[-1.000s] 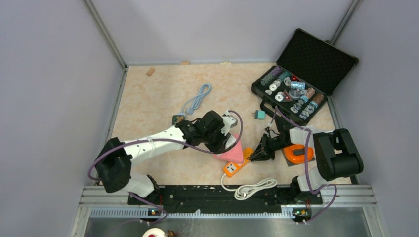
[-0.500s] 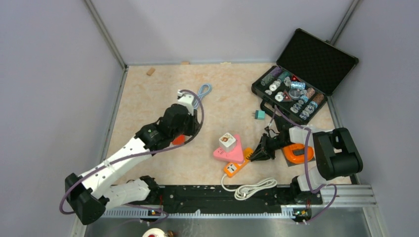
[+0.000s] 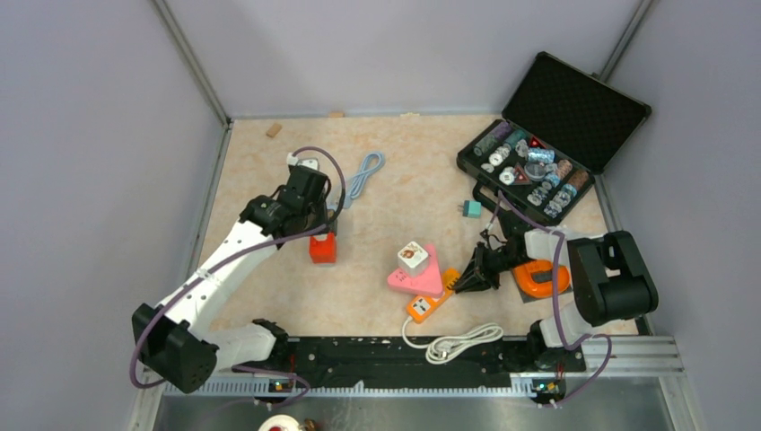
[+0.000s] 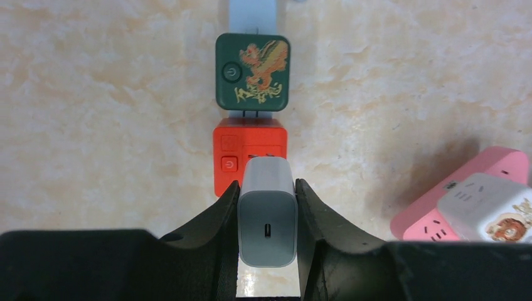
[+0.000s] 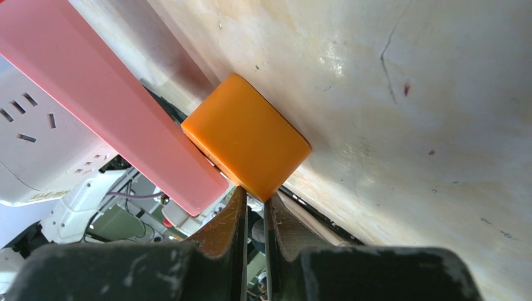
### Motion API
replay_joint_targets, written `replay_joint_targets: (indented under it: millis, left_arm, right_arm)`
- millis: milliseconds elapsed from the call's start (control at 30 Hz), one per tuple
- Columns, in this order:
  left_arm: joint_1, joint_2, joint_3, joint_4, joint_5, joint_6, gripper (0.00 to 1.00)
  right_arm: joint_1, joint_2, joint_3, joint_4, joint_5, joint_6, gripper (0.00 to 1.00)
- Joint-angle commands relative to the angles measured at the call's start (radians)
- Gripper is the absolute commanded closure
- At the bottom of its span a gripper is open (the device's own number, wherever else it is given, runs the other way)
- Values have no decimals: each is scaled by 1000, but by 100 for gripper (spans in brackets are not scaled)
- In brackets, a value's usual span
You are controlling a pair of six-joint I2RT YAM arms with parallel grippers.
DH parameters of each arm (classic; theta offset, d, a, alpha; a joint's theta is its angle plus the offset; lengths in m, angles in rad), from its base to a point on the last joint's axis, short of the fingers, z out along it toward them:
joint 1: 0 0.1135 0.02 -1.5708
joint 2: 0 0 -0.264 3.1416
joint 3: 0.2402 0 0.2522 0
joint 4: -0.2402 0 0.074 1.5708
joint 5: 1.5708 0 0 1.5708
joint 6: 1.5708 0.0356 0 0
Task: Insert the plug
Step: Insert the plug into the socket.
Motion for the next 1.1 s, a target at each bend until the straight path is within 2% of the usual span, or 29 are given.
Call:
replay_joint_targets:
  millis: [0, 600, 1067]
  left_arm:
    - [26, 49, 42, -72, -19, -46, 100]
    - [37, 92, -69, 37, -45, -19, 100]
    - [38, 168, -57, 78, -36, 8, 100]
  right_arm:
    - [6, 32, -1, 31, 203, -64, 100]
    - [6, 40, 9, 27, 197, -68, 100]
    - [5, 47, 18, 17, 197, -73, 100]
